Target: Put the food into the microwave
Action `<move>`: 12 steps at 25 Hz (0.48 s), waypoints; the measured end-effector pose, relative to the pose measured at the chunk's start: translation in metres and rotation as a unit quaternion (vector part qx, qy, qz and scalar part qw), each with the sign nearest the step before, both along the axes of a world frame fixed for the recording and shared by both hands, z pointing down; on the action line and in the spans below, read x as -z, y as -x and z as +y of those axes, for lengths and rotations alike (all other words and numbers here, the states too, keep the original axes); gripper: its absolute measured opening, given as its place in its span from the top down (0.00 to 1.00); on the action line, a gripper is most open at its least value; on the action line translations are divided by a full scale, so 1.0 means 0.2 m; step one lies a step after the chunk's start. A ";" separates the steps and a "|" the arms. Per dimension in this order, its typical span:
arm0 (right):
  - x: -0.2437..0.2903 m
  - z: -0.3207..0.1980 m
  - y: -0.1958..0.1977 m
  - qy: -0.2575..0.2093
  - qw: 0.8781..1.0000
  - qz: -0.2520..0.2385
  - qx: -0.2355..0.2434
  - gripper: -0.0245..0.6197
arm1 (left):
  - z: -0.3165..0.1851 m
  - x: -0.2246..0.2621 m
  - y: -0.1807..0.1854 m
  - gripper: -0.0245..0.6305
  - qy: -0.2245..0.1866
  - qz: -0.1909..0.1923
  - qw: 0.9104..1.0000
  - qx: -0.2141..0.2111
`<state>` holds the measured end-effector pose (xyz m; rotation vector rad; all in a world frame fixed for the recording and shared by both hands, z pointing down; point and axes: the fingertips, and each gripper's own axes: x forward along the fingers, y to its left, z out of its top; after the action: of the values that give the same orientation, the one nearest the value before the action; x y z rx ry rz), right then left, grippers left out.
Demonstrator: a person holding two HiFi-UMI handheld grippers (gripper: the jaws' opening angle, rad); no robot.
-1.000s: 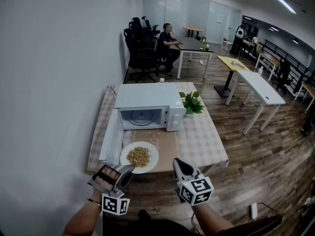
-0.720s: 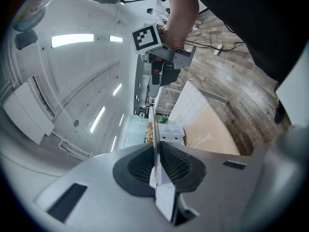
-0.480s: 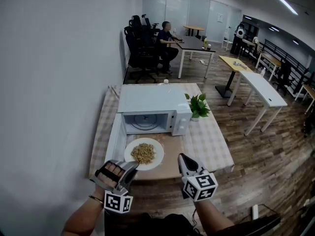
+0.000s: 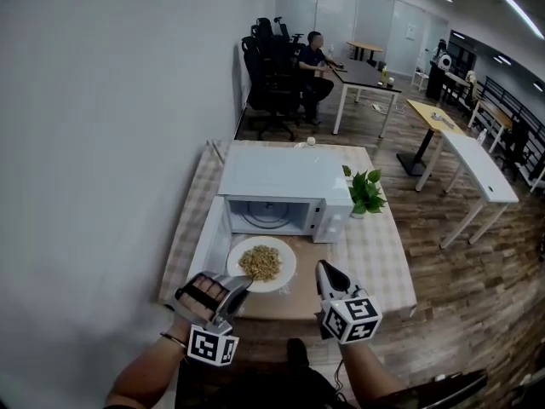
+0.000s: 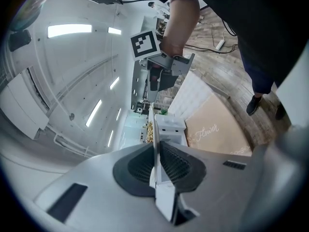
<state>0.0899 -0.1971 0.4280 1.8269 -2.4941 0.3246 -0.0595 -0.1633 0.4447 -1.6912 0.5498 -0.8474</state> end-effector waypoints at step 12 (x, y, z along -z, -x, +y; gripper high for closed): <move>-0.08 -0.37 -0.15 0.010 0.998 0.015 0.058 0.95 | -0.32 -0.15 -0.25 0.90 0.024 -0.002 0.999 0.048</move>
<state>0.1199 -0.2705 0.4436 1.6576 -2.5538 0.3135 -0.0098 -0.2267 0.4740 -1.7161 0.6163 -0.9396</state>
